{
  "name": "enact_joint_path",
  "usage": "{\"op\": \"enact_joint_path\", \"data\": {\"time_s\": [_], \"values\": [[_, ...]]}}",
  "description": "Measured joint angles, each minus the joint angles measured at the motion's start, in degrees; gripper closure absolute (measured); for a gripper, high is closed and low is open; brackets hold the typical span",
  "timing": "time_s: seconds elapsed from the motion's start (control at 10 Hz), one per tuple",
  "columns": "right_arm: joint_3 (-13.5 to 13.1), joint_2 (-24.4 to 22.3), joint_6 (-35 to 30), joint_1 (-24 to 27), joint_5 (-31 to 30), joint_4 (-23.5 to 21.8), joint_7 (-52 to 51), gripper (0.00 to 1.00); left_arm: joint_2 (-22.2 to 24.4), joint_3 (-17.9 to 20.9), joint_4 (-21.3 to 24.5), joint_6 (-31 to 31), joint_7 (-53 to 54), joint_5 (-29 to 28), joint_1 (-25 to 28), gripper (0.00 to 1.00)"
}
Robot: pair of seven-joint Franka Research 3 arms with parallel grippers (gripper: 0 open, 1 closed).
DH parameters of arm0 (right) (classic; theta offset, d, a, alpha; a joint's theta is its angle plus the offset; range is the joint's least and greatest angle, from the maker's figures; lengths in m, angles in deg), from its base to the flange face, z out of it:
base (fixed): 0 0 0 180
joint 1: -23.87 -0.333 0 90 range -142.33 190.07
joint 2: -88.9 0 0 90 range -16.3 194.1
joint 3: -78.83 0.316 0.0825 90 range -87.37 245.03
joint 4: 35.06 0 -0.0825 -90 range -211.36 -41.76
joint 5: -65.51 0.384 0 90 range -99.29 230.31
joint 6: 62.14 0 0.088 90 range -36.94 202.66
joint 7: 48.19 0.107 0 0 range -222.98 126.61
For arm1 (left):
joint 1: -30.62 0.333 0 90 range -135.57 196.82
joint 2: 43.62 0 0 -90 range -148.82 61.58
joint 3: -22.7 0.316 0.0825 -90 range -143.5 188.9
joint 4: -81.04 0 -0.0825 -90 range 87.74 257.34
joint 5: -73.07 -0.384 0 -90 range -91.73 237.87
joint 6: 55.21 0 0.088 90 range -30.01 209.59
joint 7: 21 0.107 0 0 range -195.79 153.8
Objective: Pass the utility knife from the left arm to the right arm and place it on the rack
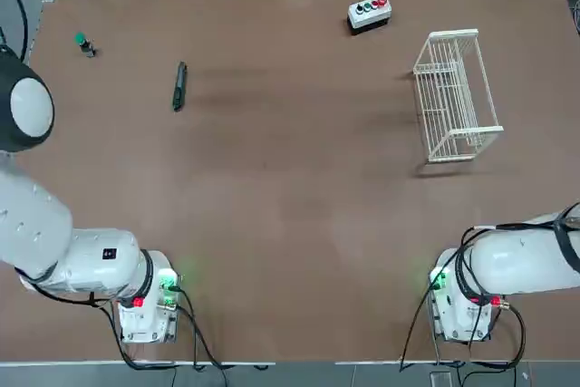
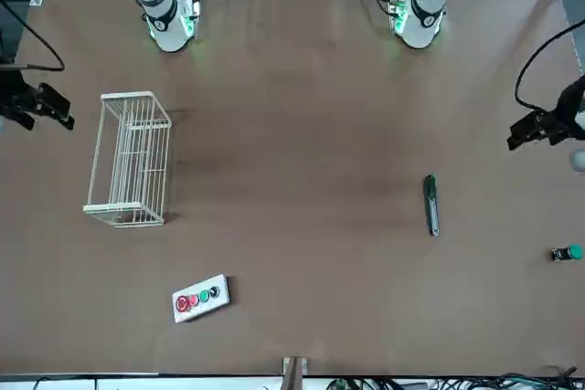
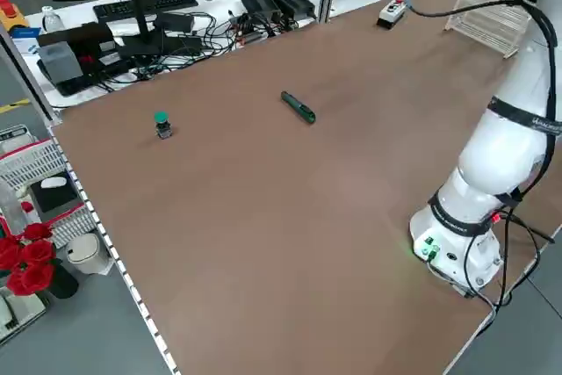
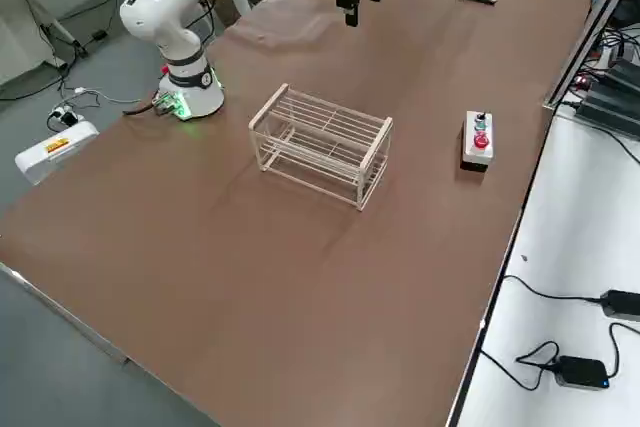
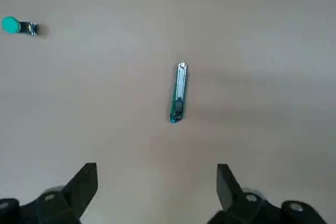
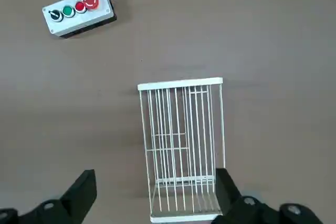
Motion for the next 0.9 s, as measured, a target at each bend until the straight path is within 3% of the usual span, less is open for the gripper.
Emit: {"op": "enact_joint_path", "data": {"time_s": [0.5, 0.9], "values": [[-0.3, 0.0, 1.9, 0.1, 0.0, 0.7, 0.0, 0.00, -5.8, 0.0, 10.0, 17.6, -1.2, 0.0, 2.2, 0.00], [-0.7, 0.1, 1.9, 0.5, -0.1, 0.7, 0.0, 0.00, -13.0, -0.5, 11.7, 25.9, -5.3, -2.3, -1.0, 0.00]]}}
